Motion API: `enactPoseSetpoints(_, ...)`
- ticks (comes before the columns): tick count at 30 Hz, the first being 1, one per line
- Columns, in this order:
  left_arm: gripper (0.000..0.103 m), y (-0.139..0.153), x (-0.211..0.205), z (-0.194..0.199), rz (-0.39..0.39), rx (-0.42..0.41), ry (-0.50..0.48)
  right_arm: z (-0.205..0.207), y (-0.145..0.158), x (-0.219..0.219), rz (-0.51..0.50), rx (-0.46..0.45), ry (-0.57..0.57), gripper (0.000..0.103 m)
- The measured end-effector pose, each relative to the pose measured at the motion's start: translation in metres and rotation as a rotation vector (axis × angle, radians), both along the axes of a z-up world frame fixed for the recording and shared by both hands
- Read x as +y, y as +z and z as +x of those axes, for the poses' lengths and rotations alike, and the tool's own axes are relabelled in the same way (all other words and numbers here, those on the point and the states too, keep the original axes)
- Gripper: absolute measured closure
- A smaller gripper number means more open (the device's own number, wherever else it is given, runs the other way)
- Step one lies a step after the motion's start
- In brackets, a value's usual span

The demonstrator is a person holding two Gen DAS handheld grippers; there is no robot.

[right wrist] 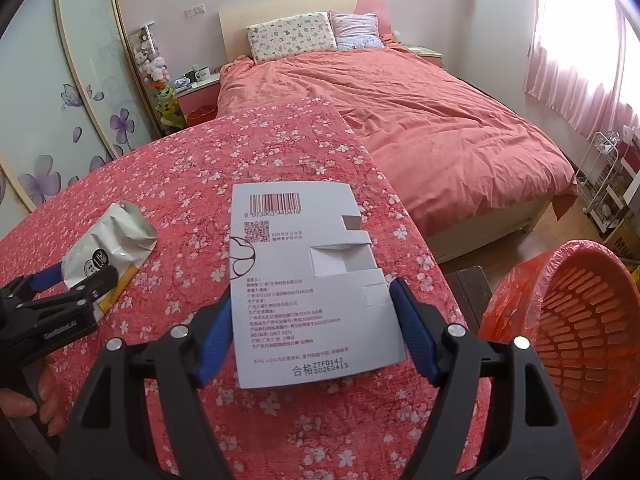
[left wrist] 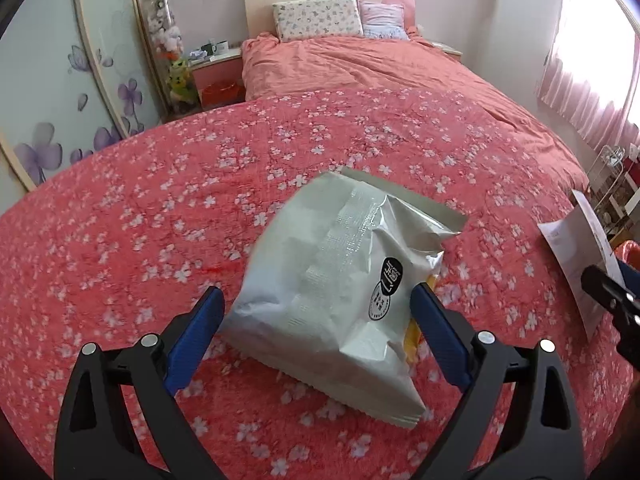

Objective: Collect trash
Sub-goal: 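Grasp the white printed box with the right tool while the left tool grasps the silver bag, then carry the white box and silver bag over the orange basket and release both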

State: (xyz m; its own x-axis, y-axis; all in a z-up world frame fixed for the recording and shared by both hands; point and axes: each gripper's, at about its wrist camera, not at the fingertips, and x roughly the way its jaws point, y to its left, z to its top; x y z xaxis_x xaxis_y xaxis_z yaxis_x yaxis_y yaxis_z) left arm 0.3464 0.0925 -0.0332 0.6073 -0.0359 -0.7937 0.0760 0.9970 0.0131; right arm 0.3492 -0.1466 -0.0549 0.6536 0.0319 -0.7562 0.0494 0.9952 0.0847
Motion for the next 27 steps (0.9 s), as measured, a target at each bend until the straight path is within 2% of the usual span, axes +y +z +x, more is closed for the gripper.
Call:
enactPoseSetpoints(1,0.019,-0.001,0.0,0.001,-0.011,0.003,-0.005,0.0,0.0,0.0,-0.001,0.0,0.001,0.031)
enactPoseSetpoints(3,0.037,0.001,-0.002,0.002,-0.033,-0.006,-0.025,-0.001,-0.001,0.0,-0.002,-0.002,0.005,0.031)
enactPoseSetpoints(4,0.041,0.002,-0.004,0.002,-0.039,-0.009,-0.041,-0.002,-0.001,0.001,-0.004,-0.003,0.009,0.031)
enactPoseSetpoints(5,0.05,0.003,-0.006,0.001,-0.051,-0.014,-0.056,-0.002,-0.001,0.001,-0.008,-0.004,0.012,0.031)
enactPoseSetpoints(7,0.075,0.005,-0.008,-0.002,-0.078,-0.019,-0.076,-0.003,0.0,0.002,-0.01,-0.008,0.019,0.031)
enactPoseSetpoints(8,0.081,0.006,-0.008,-0.003,-0.092,-0.016,-0.083,-0.004,0.0,0.002,-0.009,-0.01,0.021,0.031)
enactPoseSetpoints(11,0.085,0.01,-0.01,-0.009,-0.101,-0.034,-0.093,-0.008,0.002,0.001,0.001,-0.015,0.028,0.032)
enactPoseSetpoints(20,0.085,0.042,-0.028,-0.038,-0.106,-0.118,-0.133,-0.034,0.016,-0.007,0.023,-0.045,0.022,0.032)
enactPoseSetpoints(27,0.085,0.059,-0.052,-0.064,-0.127,-0.146,-0.182,-0.066,0.035,-0.021,0.005,-0.079,-0.002,0.032)
